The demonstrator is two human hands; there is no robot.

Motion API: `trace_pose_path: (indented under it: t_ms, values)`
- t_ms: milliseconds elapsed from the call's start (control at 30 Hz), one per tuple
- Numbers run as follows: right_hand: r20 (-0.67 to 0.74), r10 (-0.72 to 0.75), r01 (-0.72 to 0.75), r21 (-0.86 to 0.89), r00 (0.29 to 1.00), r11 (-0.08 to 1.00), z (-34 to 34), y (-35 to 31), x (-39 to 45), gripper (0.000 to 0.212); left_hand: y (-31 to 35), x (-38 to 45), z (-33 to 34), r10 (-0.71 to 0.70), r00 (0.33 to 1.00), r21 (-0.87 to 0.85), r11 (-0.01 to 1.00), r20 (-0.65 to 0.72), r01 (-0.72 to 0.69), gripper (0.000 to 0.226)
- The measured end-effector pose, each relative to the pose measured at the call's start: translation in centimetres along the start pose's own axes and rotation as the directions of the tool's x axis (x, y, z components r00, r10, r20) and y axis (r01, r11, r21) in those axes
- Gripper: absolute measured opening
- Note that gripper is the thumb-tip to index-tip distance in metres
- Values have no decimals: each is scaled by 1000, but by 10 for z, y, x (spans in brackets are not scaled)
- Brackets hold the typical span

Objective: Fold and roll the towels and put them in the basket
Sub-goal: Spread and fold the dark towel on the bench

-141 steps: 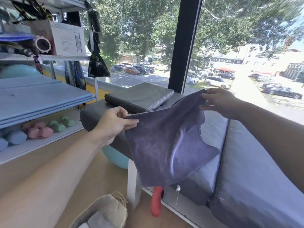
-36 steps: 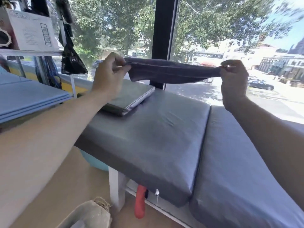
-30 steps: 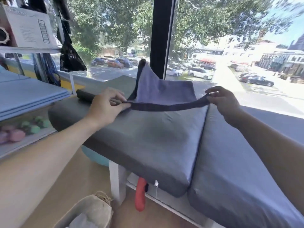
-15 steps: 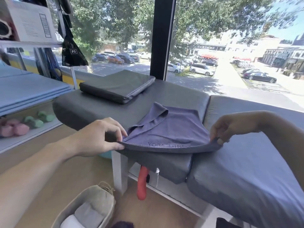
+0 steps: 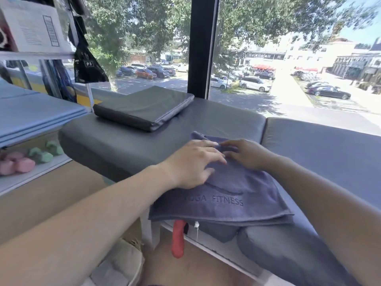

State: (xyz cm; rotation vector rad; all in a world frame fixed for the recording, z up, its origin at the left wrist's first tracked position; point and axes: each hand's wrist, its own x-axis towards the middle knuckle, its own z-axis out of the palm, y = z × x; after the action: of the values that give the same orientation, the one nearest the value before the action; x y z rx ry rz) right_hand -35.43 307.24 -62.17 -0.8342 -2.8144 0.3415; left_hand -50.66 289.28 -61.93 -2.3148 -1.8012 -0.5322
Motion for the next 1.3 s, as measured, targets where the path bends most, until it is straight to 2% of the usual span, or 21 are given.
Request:
trace_pose_path:
  t_ms: [67, 167, 267, 333, 400, 467, 500, 533, 567, 633, 667, 700, 767, 867, 967, 1100, 1200, 1300]
  values:
    - [-23, -14, 14, 14, 1000, 1000, 17, 7, 1, 45, 3, 21, 11, -10, 992, 197, 980, 126, -15, 48]
    - [-103, -18, 21, 27, 995, 999, 30, 13, 0, 45, -6, 39, 9, -153, 961, 470, 882, 230, 28, 47]
    - [-128, -30, 30, -2, 991, 1000, 31, 14, 1, 45, -28, 40, -9, -338, 923, 686, 717, 186, 125, 44]
    - [-124, -38, 38, 2, 992, 999, 31, 17, 4, 45, -51, 32, -24, -499, 852, 786, 585, 155, 200, 43]
    - [-122, -40, 42, 12, 992, 999, 32, 19, 6, 45, -72, 21, -36, -639, 760, 844, 467, 116, 264, 41]
    - [-129, -41, 45, 27, 991, 999, 31, 18, 6, 45, -87, 13, -41, -687, 725, 836, 419, 38, 353, 40]
    - [-131, -39, 44, 33, 991, 999, 31, 18, 6, 45, -91, 11, -39, -654, 756, 807, 442, -7, 391, 39]
    - [-130, -38, 43, 34, 991, 999, 31, 18, 5, 45, -91, 11, -35, -584, 810, 755, 508, -51, 414, 39]
    - [-121, -35, 39, 33, 992, 999, 30, 18, 5, 46, -87, 11, -29, -494, 866, 675, 615, -73, 408, 39]
    - [-88, -25, 28, 36, 996, 999, 29, 17, 4, 52, -68, 8, -14, -363, 932, 391, 856, -12, 339, 37]
    - [-70, -17, 20, 36, 997, 999, 29, 16, 3, 55, -56, 4, -7, -344, 936, 243, 916, 72, 318, 42]
    - [-51, -8, 9, 31, 999, 999, 29, 15, 2, 58, -48, 0, 0, -343, 923, 159, 935, 172, 318, 50]
    - [-8, 11, -11, 9, 1000, 1000, 27, 14, 0, 62, -46, -13, 8, -374, 873, 141, 927, 312, 347, 68]
    - [44, 62, -62, -8, 997, 998, 24, 14, -2, 69, -65, -38, 3, -425, 833, 154, 905, 355, 396, 98]
    - [47, 128, -127, -27, 991, 992, 22, 19, -2, 75, -76, -60, -5, -404, 845, 154, 915, 349, 374, 114]
    - [27, 167, -165, -43, 986, 985, 21, 22, -3, 76, -73, -83, -8, -309, 897, 188, 947, 315, 260, 114]
    - [8, 172, -171, -59, 985, 984, 22, 20, -6, 74, -59, -99, -4, -117, 976, 268, 961, 183, 65, 120]
    - [-15, 163, -163, -81, 987, 983, 21, 16, -10, 70, -33, -113, 15, 72, 992, 347, 932, 102, -103, 117]
